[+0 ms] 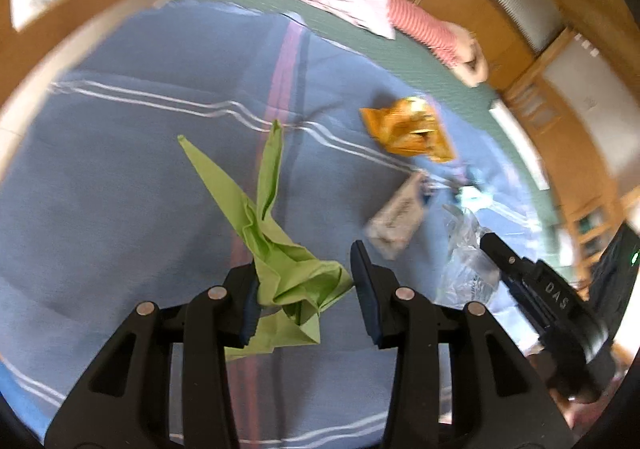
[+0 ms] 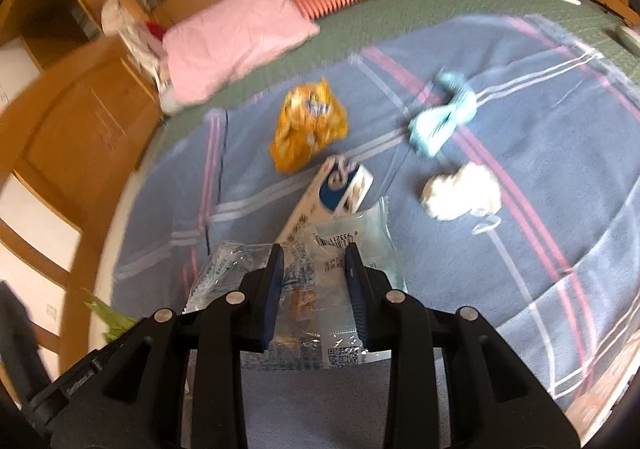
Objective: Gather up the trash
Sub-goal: 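Move both tools over the white bin and release the paper and wrapper, then grasp the white ointment box with the left tool while the right tool grasps the tissue, then drop the ointment box and tissue into the white bin with both tools, then grasp the yellow snack bag with the left tool while the right tool grasps the blue cloth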
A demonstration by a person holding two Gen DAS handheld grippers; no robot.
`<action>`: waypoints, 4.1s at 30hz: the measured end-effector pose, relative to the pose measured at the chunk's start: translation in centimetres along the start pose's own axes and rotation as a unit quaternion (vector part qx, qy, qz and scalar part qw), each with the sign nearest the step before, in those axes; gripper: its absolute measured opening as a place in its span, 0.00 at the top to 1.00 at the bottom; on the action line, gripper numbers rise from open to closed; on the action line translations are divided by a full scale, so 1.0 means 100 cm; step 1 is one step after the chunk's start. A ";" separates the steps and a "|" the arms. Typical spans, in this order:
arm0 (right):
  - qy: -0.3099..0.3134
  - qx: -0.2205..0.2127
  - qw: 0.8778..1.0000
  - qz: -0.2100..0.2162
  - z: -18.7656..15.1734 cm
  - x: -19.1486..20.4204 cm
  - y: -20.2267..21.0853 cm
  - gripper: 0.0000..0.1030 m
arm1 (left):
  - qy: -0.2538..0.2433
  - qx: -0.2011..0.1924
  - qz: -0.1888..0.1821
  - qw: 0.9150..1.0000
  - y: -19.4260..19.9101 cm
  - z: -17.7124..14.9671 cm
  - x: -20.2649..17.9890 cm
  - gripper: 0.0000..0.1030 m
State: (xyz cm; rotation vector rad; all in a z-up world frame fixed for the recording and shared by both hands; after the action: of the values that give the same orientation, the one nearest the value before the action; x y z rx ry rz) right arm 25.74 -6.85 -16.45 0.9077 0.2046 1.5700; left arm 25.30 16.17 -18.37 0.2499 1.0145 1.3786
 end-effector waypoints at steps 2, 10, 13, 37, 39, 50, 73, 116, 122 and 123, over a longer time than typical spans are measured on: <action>-0.001 -0.016 1.000 0.003 0.008 -0.007 0.021 0.69 | 0.002 0.000 -0.034 0.999 0.001 0.001 -0.010 0.60; 0.066 -0.032 0.995 -0.064 0.034 -0.085 0.146 0.69 | -0.065 0.024 -0.182 0.981 0.003 -0.030 -0.104 0.60; 0.096 0.017 0.984 -0.150 0.019 -0.140 0.182 0.69 | -0.095 0.047 -0.250 0.963 0.009 -0.057 -0.153 0.60; -0.144 0.017 0.961 -0.236 0.007 -0.320 0.234 0.27 | -0.269 0.032 -0.051 0.961 -0.068 -0.070 -0.231 0.05; -0.126 0.036 0.971 -0.202 0.014 -0.296 0.202 0.27 | -0.292 -0.033 0.043 0.955 -0.088 -0.035 -0.202 0.05; 0.034 0.091 0.993 -0.070 0.057 -0.137 -0.013 0.27 | -0.327 0.046 0.041 0.943 -0.176 -0.036 -0.139 0.06; 0.142 0.091 0.977 -0.128 0.037 -0.095 -0.093 0.74 | -0.328 0.052 0.016 0.943 -0.157 -0.027 -0.140 0.61; -0.118 0.081 0.980 -0.139 0.023 -0.275 0.200 0.33 | -0.372 0.051 -0.161 0.913 -0.046 -0.115 -0.264 0.10; -0.081 0.103 0.986 -0.103 0.046 -0.230 0.123 0.33 | -0.227 -0.030 -0.013 0.973 -0.130 0.015 -0.185 0.10; -0.075 0.104 0.987 -0.094 0.049 -0.219 0.107 0.33 | -0.188 -0.032 -0.010 0.982 -0.141 0.031 -0.170 0.10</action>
State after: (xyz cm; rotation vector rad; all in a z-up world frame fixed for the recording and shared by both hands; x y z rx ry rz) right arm 19.43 -30.93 -16.04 1.1310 0.3410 1.3160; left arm 39.47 -1.02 -18.61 0.4339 0.6548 1.2829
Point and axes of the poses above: each gripper's, at about its wrist camera, not at the fingertips, and y roughly against the way its jaws point, x to its left, z to its top, the point moved 4 cm from there along -y, roughly the way its jaws point, and after that the axes turned 8 degrees about -x, right-handed, at the moved point
